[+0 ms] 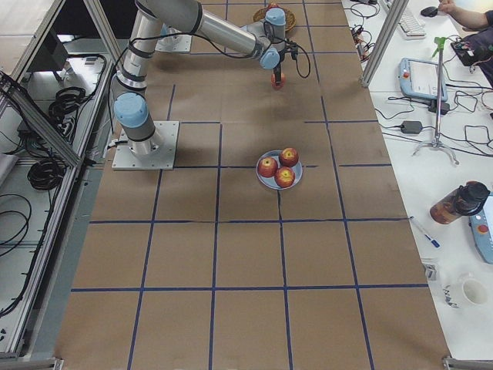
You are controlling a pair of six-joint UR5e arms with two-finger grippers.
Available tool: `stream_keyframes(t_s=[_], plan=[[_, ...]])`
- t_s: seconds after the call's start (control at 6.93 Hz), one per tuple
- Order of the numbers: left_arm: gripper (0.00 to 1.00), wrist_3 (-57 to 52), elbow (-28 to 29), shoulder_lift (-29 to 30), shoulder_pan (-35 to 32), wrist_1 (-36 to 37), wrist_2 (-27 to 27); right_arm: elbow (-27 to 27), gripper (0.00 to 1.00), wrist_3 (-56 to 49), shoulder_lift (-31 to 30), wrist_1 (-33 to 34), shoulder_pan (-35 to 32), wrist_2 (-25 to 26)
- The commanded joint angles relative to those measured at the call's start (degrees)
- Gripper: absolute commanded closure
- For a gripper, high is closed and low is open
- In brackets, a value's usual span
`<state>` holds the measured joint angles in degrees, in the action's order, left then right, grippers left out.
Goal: Transfer apple from basket to plate
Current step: 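Lower the right gripper and close it on the apple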
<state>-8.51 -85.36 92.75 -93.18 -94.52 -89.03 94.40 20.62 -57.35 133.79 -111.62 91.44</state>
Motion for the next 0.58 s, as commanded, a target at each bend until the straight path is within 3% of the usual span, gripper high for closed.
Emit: stream_keyframes(t_s=[0.0, 0.14, 0.43], plan=[[0.01, 0.7, -0.1, 0.2, 0.0, 1.2, -1.9, 0.0, 0.03, -0.1, 1.4, 0.5, -0.1, 0.1], [0.01, 0.6, -0.1, 0.2, 0.0, 1.3, -1.9, -0.1, 0.31, -0.1, 1.6, 0.4, 0.0, 0.1], [0.01, 0.3, -0.1, 0.2, 0.0, 1.3, -1.8, -0.4, 0.48, -0.1, 1.3, 0.3, 0.0, 0.0]])
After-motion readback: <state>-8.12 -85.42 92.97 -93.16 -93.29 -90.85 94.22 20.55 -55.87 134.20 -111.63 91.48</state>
